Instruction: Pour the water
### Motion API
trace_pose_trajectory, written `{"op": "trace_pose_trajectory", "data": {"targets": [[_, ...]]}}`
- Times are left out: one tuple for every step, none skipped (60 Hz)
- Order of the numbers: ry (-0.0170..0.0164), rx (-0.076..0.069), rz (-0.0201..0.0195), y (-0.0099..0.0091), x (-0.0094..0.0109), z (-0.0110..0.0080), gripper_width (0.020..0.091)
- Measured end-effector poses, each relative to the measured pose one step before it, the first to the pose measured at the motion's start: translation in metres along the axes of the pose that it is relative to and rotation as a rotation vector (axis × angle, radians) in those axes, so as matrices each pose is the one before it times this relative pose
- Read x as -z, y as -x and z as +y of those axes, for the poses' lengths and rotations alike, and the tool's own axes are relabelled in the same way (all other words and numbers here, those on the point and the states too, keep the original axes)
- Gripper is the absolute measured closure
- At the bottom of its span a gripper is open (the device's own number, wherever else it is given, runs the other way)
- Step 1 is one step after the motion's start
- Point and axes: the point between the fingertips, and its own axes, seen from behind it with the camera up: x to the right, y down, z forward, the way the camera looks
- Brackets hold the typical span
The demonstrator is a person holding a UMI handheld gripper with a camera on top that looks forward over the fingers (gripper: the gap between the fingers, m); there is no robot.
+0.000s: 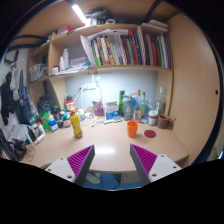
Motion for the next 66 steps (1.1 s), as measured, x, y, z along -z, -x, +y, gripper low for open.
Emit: {"op": "trace_pose_trajectory", "data": {"targets": [[0.00521, -0.0098, -0.00708, -0.00024, 0.00497, -0.00056, 0.0319], [0.00265, -0.0085, -0.00205, -0.00099, 0.00259, 0.00097, 0.0318], [0.00371, -0.0069, -0.00137, -0.00136, 0.00274, 0.00168, 0.0317], [0.00299, -0.0064, 0.00040, -0.00248, 0.00314, 0.00103, 0.0317], [-0.00042, -0.0071, 0.00427, -0.00065, 0.00297, 0.00184, 0.0317], [0.00280, -0.0060, 0.00135, -0.00444, 0.00229, -0.00085, 0.0316], [-0.00408, -0.0047, 0.00706, -0.00076, 0.00277, 0.00110, 0.0315], [-0.00097, -0.0024, 0.00106, -0.00425, 0.00153, -0.00381, 0.0317], [-0.00453, -0.0025, 0.00145, -0.00138, 0.00175, -0.00341, 0.0314], [-0.00659, -0.0023, 0.00051, -0.00066, 0.00175, -0.00255, 0.0310], [-0.01102, -0.0025, 0.00117, -0.00022, 0.00277, -0.00297, 0.0309], [-0.00773, -0.0013, -0.00739, -0.00188, 0.00196, -0.00728, 0.0310], [-0.01114, -0.0016, -0.00887, 0.00100, 0.00118, -0.00470, 0.0310], [-0.01064, -0.0003, -0.01320, 0.00222, -0.00021, -0.00462, 0.0307], [-0.00916, 0.0023, -0.01571, 0.00389, -0.00064, -0.00329, 0.0311], [-0.00860, 0.0089, -0.01936, 0.00368, -0.00141, -0.00364, 0.0309], [-0.00802, 0.0146, -0.02104, 0.00333, -0.00137, -0.00267, 0.0309], [-0.00791, 0.0189, -0.01604, 0.00538, -0.00193, 0.00060, 0.0309], [-0.00426, 0.0190, -0.01274, 0.00360, -0.00363, -0.00011, 0.0306], [-0.00069, 0.0156, -0.00592, 0.00105, -0.00466, 0.00032, 0.0307], [0.00172, 0.0105, -0.00178, -0.00039, -0.00484, 0.00046, 0.0313], [0.00354, 0.0046, -0.00191, -0.00143, -0.00592, 0.00135, 0.0317], [0.00487, -0.0003, -0.00834, -0.00154, -0.00665, -0.00121, 0.0316], [-0.00004, -0.0047, -0.00740, 0.00059, -0.00685, 0.00004, 0.0310], [-0.00229, -0.0077, -0.01063, 0.00099, -0.00643, -0.00078, 0.0307], [-0.00574, -0.0098, -0.00695, 0.00381, -0.00707, 0.00103, 0.0306], [-0.00111, -0.0091, -0.01271, -0.00007, -0.00774, -0.00194, 0.0307], [-0.00557, -0.0077, -0.00575, 0.00241, -0.00782, 0.00089, 0.0308], [-0.00108, -0.0070, -0.00947, -0.00126, -0.00868, -0.00187, 0.0306], [-0.00627, -0.0046, -0.00418, 0.00186, -0.00973, 0.00066, 0.0307], [-0.00115, -0.0031, -0.00994, -0.00103, -0.00984, -0.00175, 0.0307], [-0.00526, -0.0011, -0.00387, 0.00220, -0.01053, 0.00074, 0.0306], [-0.00022, -0.0004, -0.00817, -0.00180, -0.01024, -0.00214, 0.0306], [-0.00058, 0.0013, -0.00574, -0.00022, -0.01053, -0.00056, 0.0307], [0.00124, 0.0020, -0.00672, -0.00029, -0.00967, -0.00116, 0.0307], [-0.00029, 0.0026, -0.00864, -0.00126, -0.00949, -0.00181, 0.0308], [-0.00454, 0.0035, -0.00636, 0.00170, -0.01050, -0.00124, 0.0306], [-0.00307, 0.0038, -0.01208, -0.00121, -0.01026, -0.00214, 0.0306], [-0.00787, 0.0049, -0.00581, 0.00070, -0.01033, -0.00160, 0.0306], [-0.00220, 0.0042, -0.01068, -0.00192, -0.01078, -0.00351, 0.0305], [-0.00284, 0.0047, -0.00865, -0.00085, -0.01033, -0.00167, 0.0308], [-0.00052, 0.0055, -0.00969, -0.00059, -0.01059, -0.00101, 0.0307], [-0.00190, 0.0065, -0.00855, 0.00165, -0.01048, 0.00001, 0.0307], [0.00317, 0.0074, -0.01506, -0.00083, -0.01022, -0.00137, 0.0309], [-0.00265, 0.0095, -0.01016, 0.00175, -0.01048, 0.00022, 0.0308], [-0.00005, 0.0094, -0.01345, -0.00166, -0.01002, -0.00178, 0.0308], [-0.00156, 0.0100, -0.00905, -0.00118, -0.01013, -0.00106, 0.0308], [-0.00150, 0.0037, 0.00844, -0.00986, -0.00852, -0.00585, 0.0309], [0.00121, 0.0098, -0.00706, -0.00225, -0.00959, -0.00039, 0.0309], [0.00061, 0.0083, -0.00566, -0.00205, -0.00894, 0.00011, 0.0311], [0.00050, 0.0066, -0.00525, -0.00213, -0.00898, 0.00003, 0.0309], [0.00007, 0.0054, -0.00629, -0.00329, -0.00863, 0.00016, 0.0309], [0.00894, 0.0095, -0.02410, 0.00538, -0.00773, 0.00084, 0.0309], [0.00035, 0.0055, -0.00290, -0.00411, -0.00728, -0.00014, 0.0308], [-0.00916, -0.0007, 0.01507, 0.01104, -0.01152, 0.00580, 0.0309], [0.00205, 0.0051, 0.00053, -0.00396, -0.00656, 0.00153, 0.0311], [0.00309, 0.0053, 0.00057, -0.00395, -0.00606, 0.00095, 0.0311], [0.00219, 0.0051, 0.00094, -0.00438, -0.00573, 0.00065, 0.0309], [0.00048, 0.0053, 0.00128, -0.00435, -0.00538, 0.00017, 0.0309], [-0.00078, 0.0035, 0.00159, -0.00420, -0.00543, -0.00021, 0.0308], [-0.00154, 0.0015, 0.00222, -0.00413, -0.00497, -0.00029, 0.0309], [-0.00598, -0.0043, 0.00193, 0.02111, -0.01170, 0.00208, 0.0310], [-0.00039, 0.0005, 0.00374, 0.00050, -0.00402, 0.00066, 0.0311], [0.00058, 0.0016, 0.00472, -0.00047, -0.00413, 0.00048, 0.0310], [0.00204, 0.0027, 0.00708, -0.00106, -0.00392, 0.00087, 0.0317], [0.00412, 0.0038, 0.00454, -0.00005, -0.00370, 0.00129, 0.0329]]}}
